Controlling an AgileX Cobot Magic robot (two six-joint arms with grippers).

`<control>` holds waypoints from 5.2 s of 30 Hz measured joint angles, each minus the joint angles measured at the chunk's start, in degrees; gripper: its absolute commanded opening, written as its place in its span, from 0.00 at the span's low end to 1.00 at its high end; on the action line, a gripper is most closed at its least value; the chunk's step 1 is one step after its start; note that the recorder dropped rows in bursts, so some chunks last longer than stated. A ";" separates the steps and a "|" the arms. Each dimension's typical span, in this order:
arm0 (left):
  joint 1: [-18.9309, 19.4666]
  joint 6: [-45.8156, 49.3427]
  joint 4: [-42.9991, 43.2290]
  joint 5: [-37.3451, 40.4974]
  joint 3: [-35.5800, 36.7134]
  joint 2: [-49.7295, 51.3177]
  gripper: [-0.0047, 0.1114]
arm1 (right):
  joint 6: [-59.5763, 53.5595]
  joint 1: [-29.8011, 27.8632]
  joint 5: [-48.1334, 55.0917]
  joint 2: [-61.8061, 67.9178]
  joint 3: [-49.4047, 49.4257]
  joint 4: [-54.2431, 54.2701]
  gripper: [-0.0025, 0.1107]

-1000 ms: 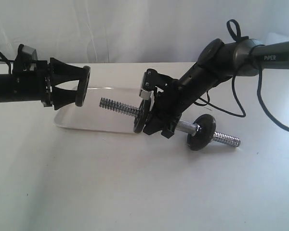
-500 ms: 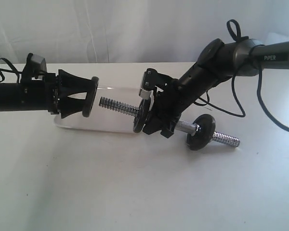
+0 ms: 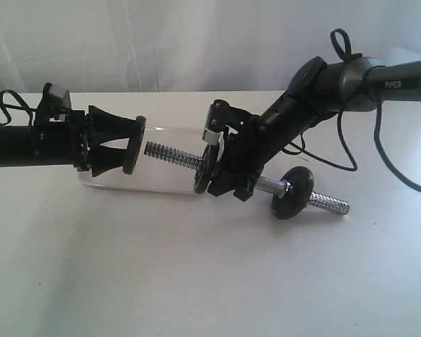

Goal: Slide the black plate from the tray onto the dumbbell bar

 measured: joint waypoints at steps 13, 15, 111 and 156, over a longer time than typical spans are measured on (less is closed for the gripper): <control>-1.11 0.86 -0.86 -0.13 0.00 0.00 0.04 | -0.12 0.00 -0.80 0.81 0.00 1.20 0.02; -1.11 0.86 -0.86 -0.13 0.00 0.00 0.04 | -0.12 0.00 -0.80 0.81 0.00 1.20 0.02; 0.60 0.96 -2.19 -0.06 -1.38 4.78 0.04 | -3.16 -0.35 -0.70 0.81 0.47 4.23 0.02; -0.10 2.53 -2.19 -0.06 -2.43 6.10 0.04 | -4.66 -0.35 -0.75 0.81 0.47 4.20 0.02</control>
